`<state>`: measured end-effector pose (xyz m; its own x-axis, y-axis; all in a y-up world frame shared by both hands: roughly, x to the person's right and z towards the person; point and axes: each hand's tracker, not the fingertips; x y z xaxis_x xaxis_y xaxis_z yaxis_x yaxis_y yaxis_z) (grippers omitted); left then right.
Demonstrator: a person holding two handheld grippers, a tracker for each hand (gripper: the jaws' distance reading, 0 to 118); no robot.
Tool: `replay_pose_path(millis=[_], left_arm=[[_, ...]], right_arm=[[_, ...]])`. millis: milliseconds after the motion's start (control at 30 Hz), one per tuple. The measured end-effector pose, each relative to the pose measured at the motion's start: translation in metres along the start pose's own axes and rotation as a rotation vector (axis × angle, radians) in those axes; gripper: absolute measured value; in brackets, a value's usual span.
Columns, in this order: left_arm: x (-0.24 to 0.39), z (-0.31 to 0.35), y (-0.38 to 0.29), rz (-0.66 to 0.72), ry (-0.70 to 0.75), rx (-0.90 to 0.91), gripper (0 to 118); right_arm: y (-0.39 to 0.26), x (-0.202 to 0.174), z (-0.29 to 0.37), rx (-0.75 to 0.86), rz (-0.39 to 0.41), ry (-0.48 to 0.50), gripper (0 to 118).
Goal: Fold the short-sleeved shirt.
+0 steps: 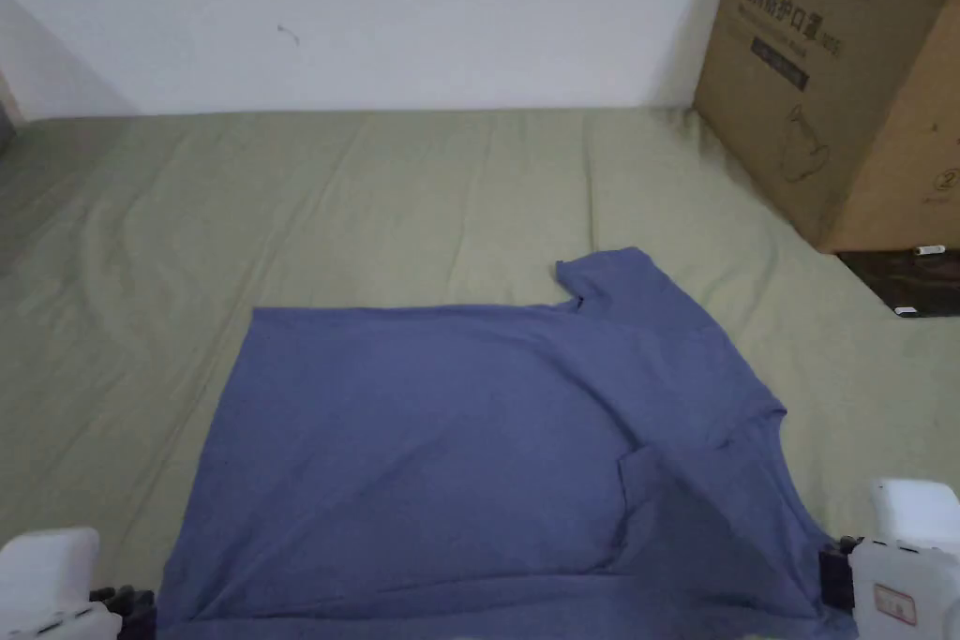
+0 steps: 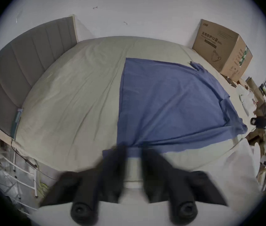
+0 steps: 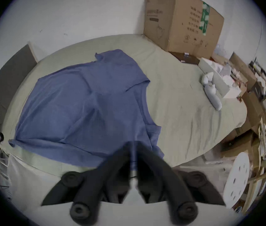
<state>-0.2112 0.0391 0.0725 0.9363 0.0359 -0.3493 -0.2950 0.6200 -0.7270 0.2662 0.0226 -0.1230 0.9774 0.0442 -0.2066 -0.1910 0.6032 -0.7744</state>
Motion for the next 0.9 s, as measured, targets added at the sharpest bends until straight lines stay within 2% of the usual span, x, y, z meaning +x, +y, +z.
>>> replay_pose_path(millis=[33, 133, 267, 300, 333, 367, 400, 433, 500, 533, 567, 600, 633, 767, 900], left_arm=[[-0.002, -0.001, -0.005, 0.003, -0.002, 0.001, 0], [-0.011, -0.009, -0.015, 0.07, -0.031, -0.055, 0], [-0.016, -0.012, -0.02, 0.071, -0.018, -0.051, 1], [-0.017, -0.013, -0.019, 0.072, -0.006, -0.045, 11], [-0.02, -0.015, -0.017, 0.074, 0.022, -0.053, 42], [-0.023, -0.019, -0.014, 0.083, 0.028, -0.054, 66], [-0.024, -0.022, -0.012, 0.088, 0.035, -0.054, 81], [-0.026, -0.026, -0.009, 0.094, 0.037, -0.052, 87], [-0.032, -0.035, -0.005, 0.128, 0.022, -0.046, 86], [-0.033, -0.042, -0.004, 0.15, -0.004, -0.061, 86], [-0.034, -0.05, -0.005, 0.171, -0.042, -0.089, 79], [-0.035, -0.056, -0.006, 0.184, -0.067, -0.122, 56], [-0.033, -0.061, -0.007, 0.177, -0.076, -0.165, 2], [-0.019, -0.063, -0.014, 0.035, -0.02, -0.18, 3], [-0.024, -0.058, -0.005, 0.092, -0.023, -0.167, 3]], right_arm=[[-0.002, -0.001, -0.001, -0.004, -0.01, 0.01, 0], [-0.005, -0.003, -0.006, -0.043, -0.07, 0.085, 0], [-0.004, -0.001, -0.01, -0.046, -0.072, 0.072, 0], [-0.004, -0.001, -0.01, -0.046, -0.068, 0.075, 0], [-0.003, -0.002, -0.01, -0.048, -0.062, 0.07, 0], [-0.001, -0.006, -0.008, -0.052, -0.055, 0.065, 0], [-0.001, -0.007, -0.007, -0.055, -0.053, 0.065, 0], [-0.001, -0.007, -0.008, -0.058, -0.056, 0.066, 0], [-0.001, -0.008, -0.009, -0.073, -0.07, 0.075, 0], [-0.002, -0.008, -0.01, -0.075, -0.079, 0.078, 0], [-0.003, -0.009, -0.01, -0.078, -0.084, 0.081, 0], [-0.003, -0.009, -0.011, -0.082, -0.088, 0.08, 0], [-0.004, -0.009, -0.012, -0.088, -0.092, 0.079, 0], [-0.008, -0.004, -0.01, -0.096, -0.11, 0.066, 0], [-0.006, 0.011, -0.009, -0.087, -0.164, 0.074, 0]])
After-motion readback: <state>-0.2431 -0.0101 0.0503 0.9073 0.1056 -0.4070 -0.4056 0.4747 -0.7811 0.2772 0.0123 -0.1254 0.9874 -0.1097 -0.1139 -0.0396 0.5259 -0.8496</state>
